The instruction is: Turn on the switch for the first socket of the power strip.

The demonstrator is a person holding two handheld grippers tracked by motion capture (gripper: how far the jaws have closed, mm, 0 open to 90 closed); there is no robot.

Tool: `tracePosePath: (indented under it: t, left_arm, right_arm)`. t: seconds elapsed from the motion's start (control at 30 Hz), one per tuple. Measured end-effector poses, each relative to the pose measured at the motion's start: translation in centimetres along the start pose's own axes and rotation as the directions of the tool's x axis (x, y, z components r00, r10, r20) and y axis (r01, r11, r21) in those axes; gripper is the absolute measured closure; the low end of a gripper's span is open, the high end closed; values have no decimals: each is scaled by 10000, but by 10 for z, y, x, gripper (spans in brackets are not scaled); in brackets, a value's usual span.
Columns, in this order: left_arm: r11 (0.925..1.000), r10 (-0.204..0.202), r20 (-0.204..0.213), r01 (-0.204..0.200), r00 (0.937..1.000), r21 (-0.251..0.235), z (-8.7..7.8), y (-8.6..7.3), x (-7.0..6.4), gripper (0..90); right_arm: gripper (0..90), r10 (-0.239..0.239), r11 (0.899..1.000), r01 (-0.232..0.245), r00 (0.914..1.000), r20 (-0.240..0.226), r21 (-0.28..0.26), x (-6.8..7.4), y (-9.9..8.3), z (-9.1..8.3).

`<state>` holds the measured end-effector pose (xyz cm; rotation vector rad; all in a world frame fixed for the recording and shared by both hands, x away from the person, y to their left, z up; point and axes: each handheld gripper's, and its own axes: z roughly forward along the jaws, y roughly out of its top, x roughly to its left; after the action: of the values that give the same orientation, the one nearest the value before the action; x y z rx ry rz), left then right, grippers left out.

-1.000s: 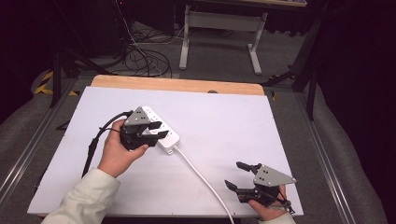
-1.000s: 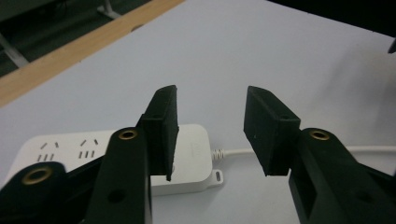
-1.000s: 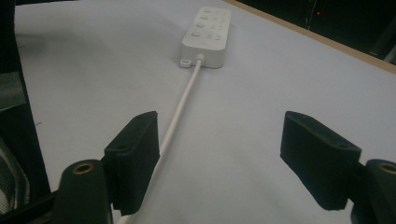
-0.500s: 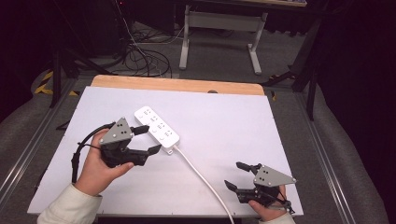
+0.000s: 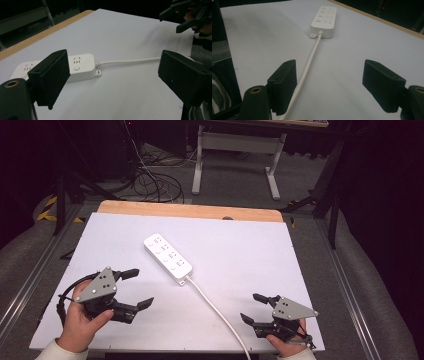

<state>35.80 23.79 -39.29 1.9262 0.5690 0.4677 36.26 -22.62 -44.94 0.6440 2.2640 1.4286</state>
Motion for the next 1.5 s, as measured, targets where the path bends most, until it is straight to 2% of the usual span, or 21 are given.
tracePosePath:
  t: [0.13, 0.17, 0.27, 0.3, 0.47, 0.5, 0.53, 0.67, 0.7, 0.87, 1.0, 1.13, 1.2, 1.27, 1.37, 1.5]
  left_arm:
    - [9998, -181, -225, 182, 9996, 43, -5, -13, 0, 107]
    - [9998, -173, -545, 180, 9984, 132, -9, -19, 0, 102]
    - [9994, -207, -762, 229, 9969, 276, -12, -26, 0, 92]
    - [9983, -441, -887, 474, 9951, 350, -15, -34, 0, 82]
    - [9938, -1032, -1160, 1073, 9879, 300, -20, -50, 1, 78]
    - [9938, -1032, -1160, 1073, 9879, 300, -20, -50, 1, 78]
    - [9907, -1306, -1077, 1340, 9856, 249, -22, -57, 2, 78]
    - [9908, -1295, -1107, 1330, 9854, 246, -23, -65, 4, 78]
    - [9949, -883, -1199, 935, 9888, 383, -22, -71, 4, 78]
    - [9958, -555, -1144, 634, 9919, 662, -22, -81, 1, 74]
    - [9945, -757, -1155, 834, 9904, 640, -23, -89, 0, 76]
    - [9886, -1439, -838, 1471, 9860, 325, -23, -99, 0, 82]
    - [9891, -1395, -753, 1425, 9874, 359, -23, -102, 1, 90]
    - [9922, -1073, -742, 1115, 9915, 555, -23, -106, 0, 91]
    - [9924, -791, -597, 843, 9951, 893, -23, -112, -2, 90]
    - [9930, -873, -475, 907, 9950, 752, -25, -112, -3, 86]
  right_arm:
    - [282, -80, 10000, 80, 10000, 14, -11, 0, 0, 0]
    - [282, -53, 10000, 53, 10000, 10, -51, 0, 0, 0]
    - [282, -56, 10000, 56, 10000, 11, -56, 0, 0, 0]
    - [282, -55, 10000, 55, 10000, 3, -57, 0, 0, 0]
    - [281, -65, 10000, 65, 10000, 17, -49, 0, 0, -1]
    - [281, -54, 10000, 54, 10000, 6, -70, 0, 0, -1]
    - [282, -50, 10000, 50, 10000, 18, -50, 0, 0, -1]
    - [282, -47, 10000, 47, 10000, -25, -66, -1, 0, -1]
    - [281, -55, 10000, 54, 10000, -39, -67, -1, 0, -1]
    - [280, -44, 10000, 43, 10000, -40, -74, -1, 0, -1]
    - [280, -41, 10000, 41, 10000, -62, -72, -1, 0, 0]
    - [280, -56, 10000, 55, 10000, -57, -77, -1, 0, -1]
    - [280, -50, 10000, 49, 10000, -81, -81, -1, -1, -1]
    - [280, -11, 10000, 11, 10000, -84, -40, -1, -1, 0]
    - [280, -37, 10000, 37, 10000, -60, -34, -1, -1, 0]
    - [280, 2, 10000, -2, 10000, -75, -28, -1, -1, 0]
